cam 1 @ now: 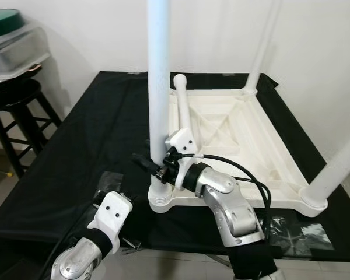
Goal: Building children table
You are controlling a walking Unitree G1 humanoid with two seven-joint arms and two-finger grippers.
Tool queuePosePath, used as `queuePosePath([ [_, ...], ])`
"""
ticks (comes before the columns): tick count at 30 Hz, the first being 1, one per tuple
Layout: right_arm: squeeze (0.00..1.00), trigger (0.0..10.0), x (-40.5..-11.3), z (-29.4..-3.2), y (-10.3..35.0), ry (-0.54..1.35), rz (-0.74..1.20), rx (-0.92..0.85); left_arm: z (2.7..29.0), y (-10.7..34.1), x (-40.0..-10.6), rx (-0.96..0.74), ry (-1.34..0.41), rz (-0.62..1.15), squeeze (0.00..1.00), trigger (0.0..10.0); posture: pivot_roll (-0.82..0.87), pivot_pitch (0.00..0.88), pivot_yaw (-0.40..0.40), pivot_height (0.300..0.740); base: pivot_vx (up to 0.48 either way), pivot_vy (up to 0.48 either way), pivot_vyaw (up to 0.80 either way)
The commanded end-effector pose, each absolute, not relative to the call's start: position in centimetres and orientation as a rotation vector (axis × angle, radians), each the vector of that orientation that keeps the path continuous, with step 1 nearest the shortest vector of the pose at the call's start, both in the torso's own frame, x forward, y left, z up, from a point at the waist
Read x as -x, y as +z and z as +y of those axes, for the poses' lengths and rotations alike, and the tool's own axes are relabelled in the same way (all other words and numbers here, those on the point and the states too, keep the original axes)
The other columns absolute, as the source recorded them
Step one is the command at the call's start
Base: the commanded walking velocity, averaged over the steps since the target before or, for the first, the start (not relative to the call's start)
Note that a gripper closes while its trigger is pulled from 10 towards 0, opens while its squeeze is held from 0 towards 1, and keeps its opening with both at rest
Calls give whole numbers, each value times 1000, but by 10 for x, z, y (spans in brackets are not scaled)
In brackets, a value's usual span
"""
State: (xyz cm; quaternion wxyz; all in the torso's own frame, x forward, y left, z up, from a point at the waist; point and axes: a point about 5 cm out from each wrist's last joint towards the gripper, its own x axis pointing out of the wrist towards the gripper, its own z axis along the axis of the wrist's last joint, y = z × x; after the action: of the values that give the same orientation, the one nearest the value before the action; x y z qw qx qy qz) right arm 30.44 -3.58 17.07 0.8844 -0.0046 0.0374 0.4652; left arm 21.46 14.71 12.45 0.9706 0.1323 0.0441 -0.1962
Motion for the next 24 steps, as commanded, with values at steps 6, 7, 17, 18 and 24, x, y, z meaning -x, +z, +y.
queuePosePath([
  [6,863,10000,-315,-46,201,1252,-7,-106,143,123,-213,-236,-439,87,0,10000,50,87,-15,740,0,0,0],
  [7,863,10000,-317,-49,206,1315,-28,-85,143,123,-213,-234,-440,88,0,10000,50,87,-15,740,0,0,0],
  [17,0,10000,-349,-67,229,1619,15,40,140,121,-214,-230,-457,87,0,39,76,57,-21,740,0,0,0],
  [18,0,10000,-352,-67,231,1632,27,52,139,121,-214,-227,-460,84,0,0,77,56,-21,740,0,0,0],
  [24,0,10000,-360,-62,238,1637,50,40,139,121,-213,-223,-467,78,0,0,83,60,-19,740,0,0,0],
])
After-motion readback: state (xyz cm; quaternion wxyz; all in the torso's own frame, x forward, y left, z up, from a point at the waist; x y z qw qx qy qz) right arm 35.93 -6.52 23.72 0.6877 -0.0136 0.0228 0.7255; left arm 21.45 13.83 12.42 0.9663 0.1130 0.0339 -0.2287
